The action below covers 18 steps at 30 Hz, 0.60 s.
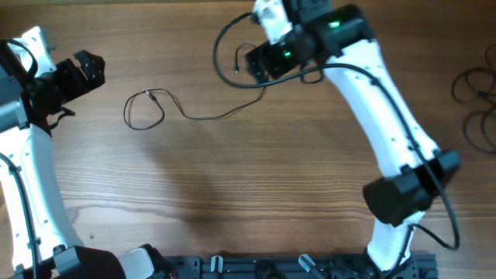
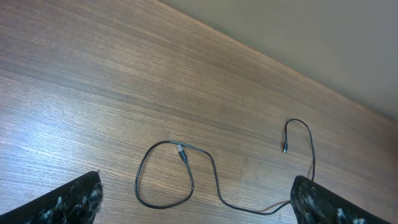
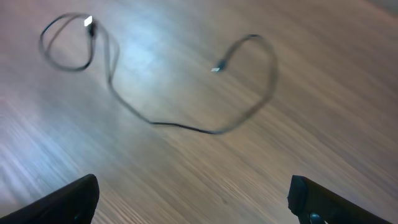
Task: Untangle cables
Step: 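Bring the right gripper back to the remaining cable at center-left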
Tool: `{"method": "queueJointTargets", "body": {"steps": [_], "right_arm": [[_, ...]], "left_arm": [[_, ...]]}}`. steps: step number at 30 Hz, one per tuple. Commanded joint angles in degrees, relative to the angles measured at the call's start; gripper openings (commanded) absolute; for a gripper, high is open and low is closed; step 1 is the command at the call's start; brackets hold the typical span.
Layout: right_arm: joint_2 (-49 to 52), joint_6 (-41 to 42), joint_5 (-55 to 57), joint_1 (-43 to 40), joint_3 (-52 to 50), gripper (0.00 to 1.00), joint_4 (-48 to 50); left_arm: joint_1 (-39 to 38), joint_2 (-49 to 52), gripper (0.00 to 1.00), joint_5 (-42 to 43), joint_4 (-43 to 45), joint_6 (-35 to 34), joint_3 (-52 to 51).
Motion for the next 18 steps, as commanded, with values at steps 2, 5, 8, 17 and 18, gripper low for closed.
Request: {"method": "queueJointTargets", "body": {"steps": [2,5,8,17,18], "right_arm": [[4.94,-4.59,-5.64,1.92,0.22,0.99,1.53],[7.04,-6.27,-7.72,2.80,0.22,1.00,2.64],[8.85,-7.56,-8.87,3.80,0.22,0.99,4.22],[15.43,-8.39,-13.16,6.05,0.22,1.00,11.56],[16.28,-8.37,-13.77,6.27,0.22,1.00,12.33]], "left_arm": [[0.00,-0.48,0.98,-0.35,0.00,-0.79,1.03],[0.00,-0.48,0.98,-0.35,0.00,-0.79,1.03],[0.00,-0.48,0.98,-0.33,-0.07,-0.79,1.03],[0.00,-0.48,1.00,-0.31,-0.33,-0.76,1.03],[0.00,-0.48,1.00,-0.31,-0.42,-0.76,1.03]]}}
